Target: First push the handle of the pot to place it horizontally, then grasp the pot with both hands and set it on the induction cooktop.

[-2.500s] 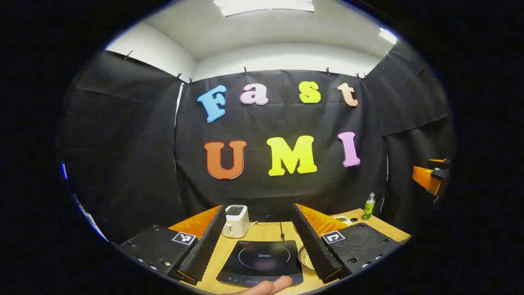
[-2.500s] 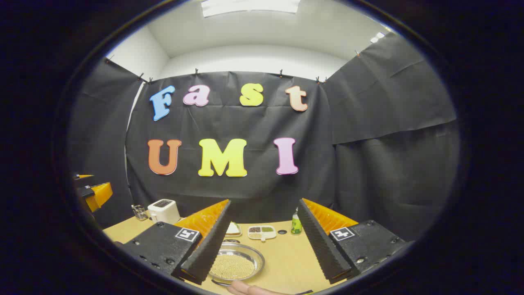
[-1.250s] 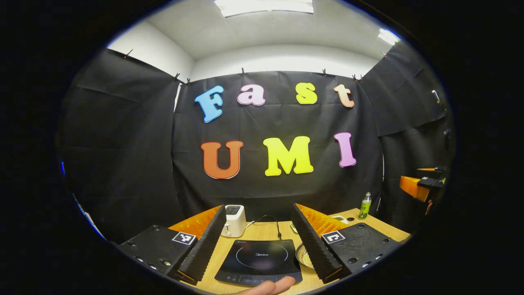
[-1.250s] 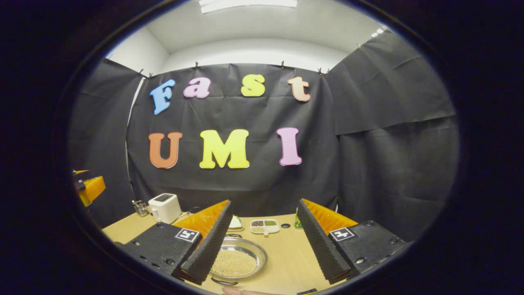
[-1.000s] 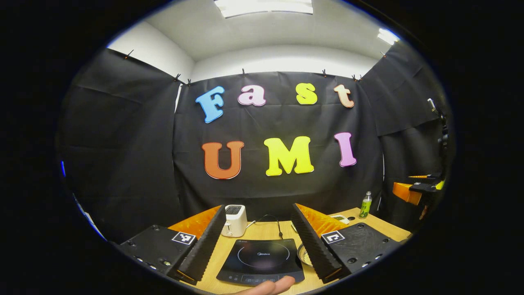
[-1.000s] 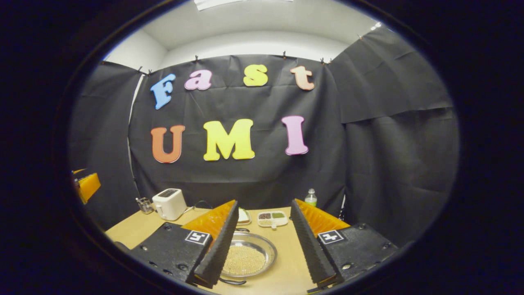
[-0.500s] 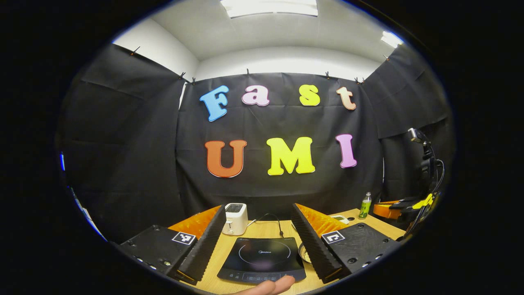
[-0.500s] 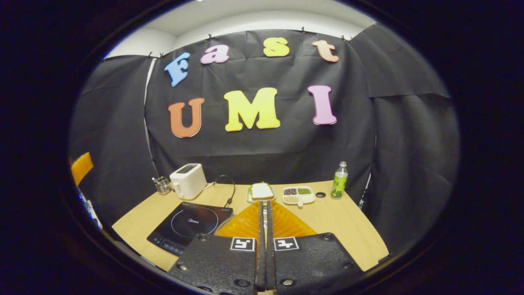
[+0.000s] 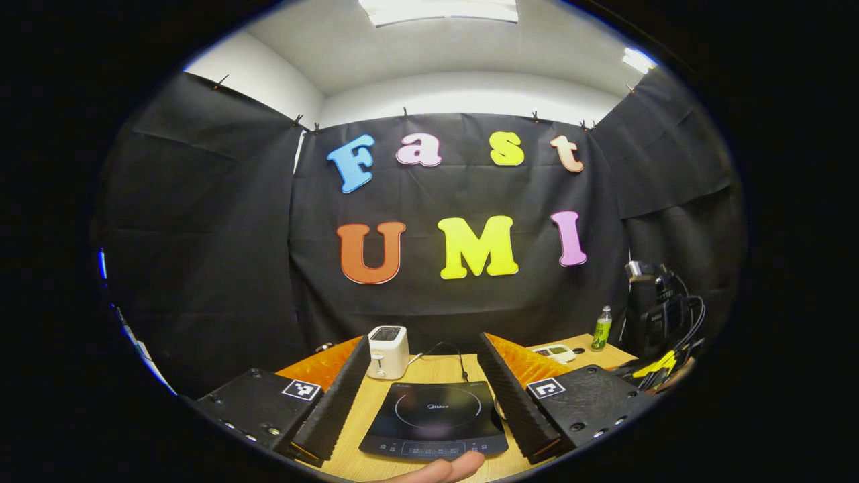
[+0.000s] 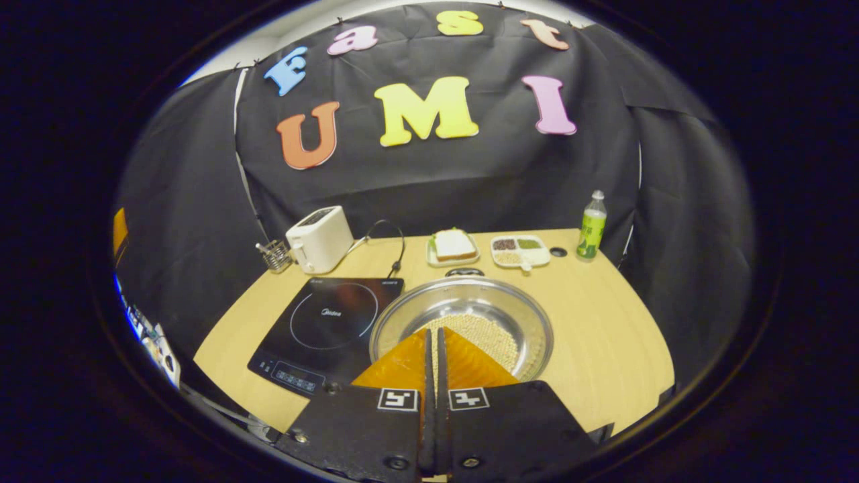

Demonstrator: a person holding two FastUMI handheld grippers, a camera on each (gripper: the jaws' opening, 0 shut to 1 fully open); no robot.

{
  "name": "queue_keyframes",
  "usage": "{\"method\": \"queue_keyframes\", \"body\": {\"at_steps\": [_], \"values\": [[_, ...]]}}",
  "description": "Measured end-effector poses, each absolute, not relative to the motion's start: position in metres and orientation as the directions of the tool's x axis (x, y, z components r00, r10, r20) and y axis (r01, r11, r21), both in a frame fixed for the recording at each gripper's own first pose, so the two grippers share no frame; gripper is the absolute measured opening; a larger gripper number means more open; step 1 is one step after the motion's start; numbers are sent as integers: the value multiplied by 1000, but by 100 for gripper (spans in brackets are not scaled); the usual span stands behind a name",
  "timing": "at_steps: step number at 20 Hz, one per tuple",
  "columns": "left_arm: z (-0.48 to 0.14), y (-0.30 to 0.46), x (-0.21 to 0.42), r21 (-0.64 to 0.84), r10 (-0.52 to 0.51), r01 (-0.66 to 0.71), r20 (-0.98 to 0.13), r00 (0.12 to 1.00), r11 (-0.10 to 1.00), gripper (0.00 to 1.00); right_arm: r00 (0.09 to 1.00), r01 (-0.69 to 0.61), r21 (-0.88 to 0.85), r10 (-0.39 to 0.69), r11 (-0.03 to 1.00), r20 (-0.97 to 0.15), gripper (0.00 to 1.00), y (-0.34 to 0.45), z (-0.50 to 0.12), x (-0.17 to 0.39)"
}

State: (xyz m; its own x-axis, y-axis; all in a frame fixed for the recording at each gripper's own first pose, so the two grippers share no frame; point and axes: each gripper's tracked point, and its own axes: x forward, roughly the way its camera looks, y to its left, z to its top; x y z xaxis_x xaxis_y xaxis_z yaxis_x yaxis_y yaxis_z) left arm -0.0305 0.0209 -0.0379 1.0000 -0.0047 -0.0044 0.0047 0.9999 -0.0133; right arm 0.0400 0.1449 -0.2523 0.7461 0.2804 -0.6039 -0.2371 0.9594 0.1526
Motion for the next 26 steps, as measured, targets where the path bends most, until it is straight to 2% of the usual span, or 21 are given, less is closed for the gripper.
{"method": "queue_keyframes", "body": {"at_steps": [3, 4, 7, 11, 12, 15, 17, 18, 20, 23, 24, 25, 26], "values": [[-39, 23, -33, -14, -7, 7, -2, 1000, 1000, 96, 702, -249, 147, 283, 957, -654, 1, 156, -282, 34], [-39, 25, -35, -10, -5, 5, 0, 1000, 1000, 95, 687, -251, 143, 280, 957, -670, 4, 158, -292, 32], [-43, 24, -36, -6, -7, 7, -1, 1000, 1000, 95, 617, -267, 185, 315, 946, -721, 2, 174, -320, 20], [-50, 24, -36, -15, -11, 11, -14, 1000, 1000, 95, 553, -252, 194, 305, 948, -775, 4, 178, -354, 8], [-52, 23, -34, -15, -14, 14, -18, 1000, 1000, 95, 577, -251, 186, 301, 950, -759, 1, 178, -350, 11], [-56, 24, -34, -9, -13, 12, -28, 1000, 1000, 95, 582, -274, 183, 314, 944, -750, 4, 181, -350, 6], [-60, 23, -33, -13, -12, 12, -36, 999, 1000, 96, 545, -285, 207, 336, 936, -768, 1, 184, -359, -4], [-61, 23, -32, -15, -13, 12, -40, 999, 1000, 95, 526, -282, 222, 344, 933, -778, 4, 184, -364, -8], [-62, 21, -31, -15, -17, 16, -43, 999, 1000, 96, 494, -280, 242, 355, 929, -794, 4, 185, -374, -14], [-61, 19, -33, -9, -21, 21, -41, 999, 1000, 96, 466, -265, 273, 371, 925, -803, 2, 185, -381, -17], [-61, 18, -34, -9, -25, 25, -40, 999, 1000, 96, 462, -265, 277, 373, 924, -804, 4, 185, -383, -18], [-61, 17, -34, -9, -28, 27, -41, 999, 1000, 96, 463, -267, 275, 373, 923, -804, 1, 183, -383, -18], [-60, 15, -34, -10, -31, 31, -40, 999, 999, 96, 463, -269, 273, 373, 924, -804, 4, 180, -383, -19]]}}
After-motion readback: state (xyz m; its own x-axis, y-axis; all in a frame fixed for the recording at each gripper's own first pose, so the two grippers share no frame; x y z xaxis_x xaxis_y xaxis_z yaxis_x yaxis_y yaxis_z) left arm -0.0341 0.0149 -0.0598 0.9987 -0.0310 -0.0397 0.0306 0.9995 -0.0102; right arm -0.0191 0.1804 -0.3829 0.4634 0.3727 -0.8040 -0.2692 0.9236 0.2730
